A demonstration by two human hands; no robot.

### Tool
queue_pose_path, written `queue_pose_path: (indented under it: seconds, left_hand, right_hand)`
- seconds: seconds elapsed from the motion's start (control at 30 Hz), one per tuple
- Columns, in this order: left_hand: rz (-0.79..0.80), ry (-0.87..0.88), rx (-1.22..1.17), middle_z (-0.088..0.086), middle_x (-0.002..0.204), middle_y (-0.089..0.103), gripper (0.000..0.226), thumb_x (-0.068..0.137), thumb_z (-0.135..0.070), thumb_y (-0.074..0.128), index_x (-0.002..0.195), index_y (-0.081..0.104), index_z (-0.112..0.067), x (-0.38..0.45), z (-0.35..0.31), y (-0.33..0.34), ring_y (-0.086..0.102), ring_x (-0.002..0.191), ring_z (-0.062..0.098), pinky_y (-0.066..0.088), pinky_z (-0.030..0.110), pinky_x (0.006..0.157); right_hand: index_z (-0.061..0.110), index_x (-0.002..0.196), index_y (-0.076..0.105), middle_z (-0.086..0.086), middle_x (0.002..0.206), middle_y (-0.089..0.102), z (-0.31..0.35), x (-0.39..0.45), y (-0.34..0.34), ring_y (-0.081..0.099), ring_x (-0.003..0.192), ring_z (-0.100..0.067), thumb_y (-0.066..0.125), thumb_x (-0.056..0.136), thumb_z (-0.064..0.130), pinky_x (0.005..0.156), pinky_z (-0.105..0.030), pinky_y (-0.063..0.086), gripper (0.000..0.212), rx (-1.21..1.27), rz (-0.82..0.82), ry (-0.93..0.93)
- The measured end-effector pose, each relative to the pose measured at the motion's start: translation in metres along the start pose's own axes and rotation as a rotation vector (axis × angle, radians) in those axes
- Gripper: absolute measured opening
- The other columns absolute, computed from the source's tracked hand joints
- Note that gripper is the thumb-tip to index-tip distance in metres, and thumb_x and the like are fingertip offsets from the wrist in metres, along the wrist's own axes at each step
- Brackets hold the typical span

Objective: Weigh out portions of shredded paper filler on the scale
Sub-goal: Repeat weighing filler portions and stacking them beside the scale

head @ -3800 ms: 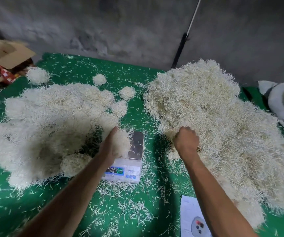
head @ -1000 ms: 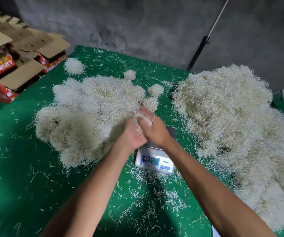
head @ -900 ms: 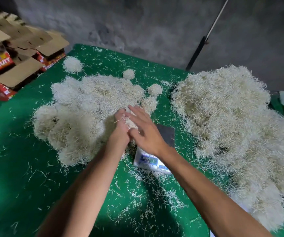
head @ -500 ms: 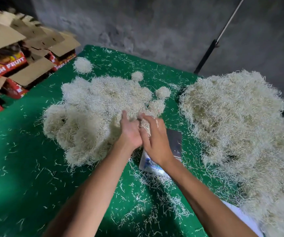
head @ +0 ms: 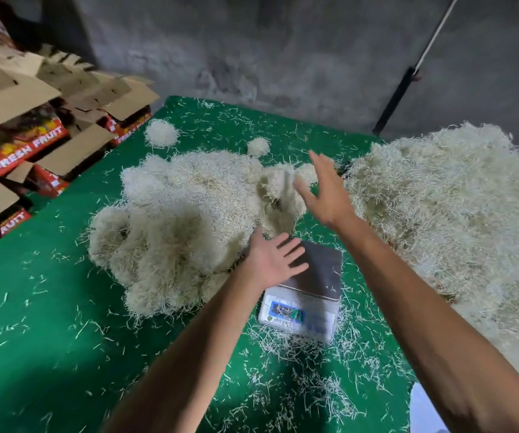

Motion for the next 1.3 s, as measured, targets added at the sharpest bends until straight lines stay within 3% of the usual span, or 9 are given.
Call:
queue_pose_path:
  seconds: [0.17, 0.53, 0.63, 0.73, 0.87, 0.93, 1.1, 1.2, 1.3]
  left_hand:
    - [-0.031, -0.033, 0.179, 0.015, 0.154, 0.046, 0.08, 0.099, -0.07, 0.025, 0.155, 0.034, -0.014, 0.035, 0.044, 0.027, 0.042, 0.142, 0.034, 0.024, 0.063, 0.118]
    - [-0.123, -0.182, 0.661, 0.009, 0.164, 0.024, 0.085, 0.089, -0.081, 0.041, 0.156, 0.028, -0.03, 0.169, 0.171, 0.096, 0.03, 0.145, 0.044, 0.034, 0.076, 0.099]
    - [-0.121, -0.101, 1.002, 0.005, 0.165, 0.02, 0.082, 0.089, -0.076, 0.049, 0.156, 0.024, -0.036, 0.209, 0.185, 0.11, 0.036, 0.14, 0.041, 0.045, 0.068, 0.093]
    - [0.038, 0.245, 1.602, 0.019, 0.154, 0.041, 0.076, 0.095, -0.059, 0.057, 0.155, 0.032, -0.021, 0.244, 0.191, 0.151, 0.048, 0.134, 0.039, 0.043, 0.047, 0.107]
    - [0.28, 0.436, 1.966, 0.011, 0.082, 0.056, 0.026, 0.095, -0.024, 0.069, 0.082, 0.057, -0.006, 0.26, 0.237, 0.159, 0.052, 0.073, 0.019, 0.04, 0.03, 0.065]
    - [0.217, 0.508, 2.122, 0.013, 0.081, 0.057, 0.025, 0.095, -0.015, 0.067, 0.075, 0.06, -0.001, 0.262, 0.252, 0.139, 0.051, 0.072, 0.02, 0.037, 0.029, 0.06]
    - [0.19, 0.69, 2.094, 0.008, 0.114, 0.06, 0.012, 0.094, -0.011, 0.066, 0.101, 0.071, -0.003, 0.227, 0.263, 0.093, 0.056, 0.102, 0.019, 0.05, 0.023, 0.084]
    - [0.268, 0.702, 2.069, 0.002, 0.156, 0.041, 0.041, 0.1, -0.029, 0.057, 0.139, 0.057, -0.015, 0.18, 0.283, 0.045, 0.037, 0.144, 0.016, 0.03, 0.035, 0.122]
    - [0.238, 0.593, 2.144, -0.01, 0.164, 0.009, 0.073, 0.098, -0.066, 0.04, 0.157, 0.029, -0.024, 0.147, 0.303, -0.002, 0.007, 0.152, 0.007, 0.003, 0.036, 0.126]
  right_hand:
    - [0.015, 0.162, 0.018, -0.012, 0.167, 0.025, -0.127, -0.079, 0.017, 0.025, 0.153, -0.032, 0.061, 0.1, 0.036, 0.125, -0.05, 0.02, 0.078, 0.017, 0.054, 0.261]
    - [0.029, 0.162, -0.003, -0.008, 0.169, -0.016, -0.348, -0.168, 0.035, -0.007, 0.155, -0.038, 0.051, 0.083, 0.082, 0.12, -0.057, -0.006, 0.109, -0.306, 0.259, 0.452]
    - [0.024, 0.163, 0.012, -0.009, 0.171, 0.004, -0.371, -0.2, 0.073, 0.007, 0.156, -0.035, 0.05, 0.093, 0.07, 0.125, -0.061, 0.01, 0.091, -0.216, 0.316, 0.497]
    - [0.022, 0.158, 0.03, -0.002, 0.167, 0.023, -0.361, -0.234, 0.086, 0.017, 0.156, -0.025, 0.042, 0.105, 0.045, 0.127, -0.046, 0.017, 0.059, -0.149, 0.076, 0.491]
    - [0.018, 0.146, 0.052, -0.001, 0.152, 0.046, -0.338, -0.263, 0.091, 0.04, 0.143, -0.019, 0.053, 0.1, 0.025, 0.121, -0.042, 0.033, 0.046, 0.143, -0.099, 0.537]
    - [0.016, 0.136, 0.058, 0.0, 0.147, 0.046, -0.337, -0.278, 0.083, 0.055, 0.127, -0.02, 0.049, 0.099, 0.038, 0.112, -0.042, 0.045, 0.043, 0.283, -0.173, 0.588]
    - [0.016, 0.116, 0.067, -0.004, 0.136, 0.056, -0.357, -0.29, 0.003, 0.052, 0.126, -0.017, 0.044, 0.104, 0.031, 0.107, -0.052, 0.046, 0.03, 0.011, -0.517, 0.5]
    - [0.023, 0.147, 0.042, -0.007, 0.166, 0.024, -0.395, -0.293, -0.001, 0.018, 0.155, -0.027, 0.048, 0.103, 0.041, 0.126, -0.055, 0.007, 0.048, -0.202, -0.338, 0.712]
    - [0.011, 0.151, 0.038, -0.013, 0.169, 0.012, -0.399, -0.309, 0.023, 0.008, 0.157, -0.029, 0.053, 0.102, 0.038, 0.127, -0.046, 0.007, 0.058, -0.16, -0.228, 0.844]
Point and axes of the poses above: each hand's wrist, its own x-axis towards the middle knuckle, its own y-axis out of the palm, z = x × y, the point moved 10 cm from there along x, towards the middle knuckle
